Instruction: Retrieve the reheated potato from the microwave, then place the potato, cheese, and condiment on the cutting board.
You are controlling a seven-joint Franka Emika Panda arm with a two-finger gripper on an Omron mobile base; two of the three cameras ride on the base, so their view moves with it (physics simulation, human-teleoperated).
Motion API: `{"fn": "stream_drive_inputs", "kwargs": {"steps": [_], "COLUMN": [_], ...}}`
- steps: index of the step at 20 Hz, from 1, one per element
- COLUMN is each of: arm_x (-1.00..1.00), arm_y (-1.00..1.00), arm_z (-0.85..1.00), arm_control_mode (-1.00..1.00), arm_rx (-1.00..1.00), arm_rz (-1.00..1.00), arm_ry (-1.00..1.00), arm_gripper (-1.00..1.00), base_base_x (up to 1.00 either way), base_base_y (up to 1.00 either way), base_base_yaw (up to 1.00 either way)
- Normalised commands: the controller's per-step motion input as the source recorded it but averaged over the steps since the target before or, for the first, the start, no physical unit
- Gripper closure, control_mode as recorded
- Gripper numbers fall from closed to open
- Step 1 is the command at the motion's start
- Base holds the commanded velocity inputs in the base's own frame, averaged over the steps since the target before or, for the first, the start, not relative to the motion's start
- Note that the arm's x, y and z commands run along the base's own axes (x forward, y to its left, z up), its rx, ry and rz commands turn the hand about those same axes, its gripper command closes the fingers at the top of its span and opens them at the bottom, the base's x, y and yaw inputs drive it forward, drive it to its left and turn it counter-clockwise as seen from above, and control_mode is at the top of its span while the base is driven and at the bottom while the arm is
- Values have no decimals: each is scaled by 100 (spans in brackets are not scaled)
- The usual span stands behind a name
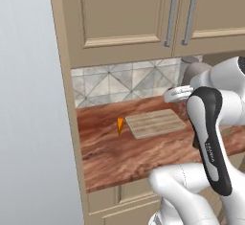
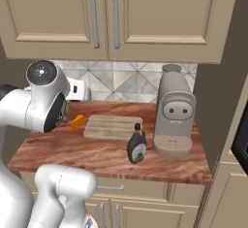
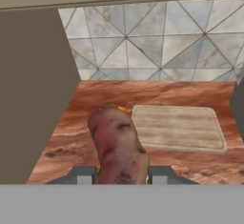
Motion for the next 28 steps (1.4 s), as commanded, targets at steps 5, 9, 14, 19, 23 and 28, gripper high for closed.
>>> {"fn": "stream_drive_inputs", "kwargs": {"steps": [5, 9, 14, 19, 23, 28], "arm_x": [0, 0, 0, 0, 0, 0], "arm_y": [0, 0, 0, 0, 0, 0], "arm_z": [0, 0, 0, 0, 0, 0], "arm_control_mode": [100, 100, 100, 100, 100, 100], "arm_rx": [0, 0, 0, 0, 0, 0], "arm_rz": [0, 0, 0, 0, 0, 0], "arm_ry": [0, 0, 0, 0, 0, 0], "arm_gripper": [100, 100, 100, 100, 100, 100], "base_base_x": [56, 18, 57, 31, 0, 0], "base_base_y": [12, 4, 1, 0, 0, 0], "base_base_yaw": [0, 0, 1, 1, 0, 0]}}
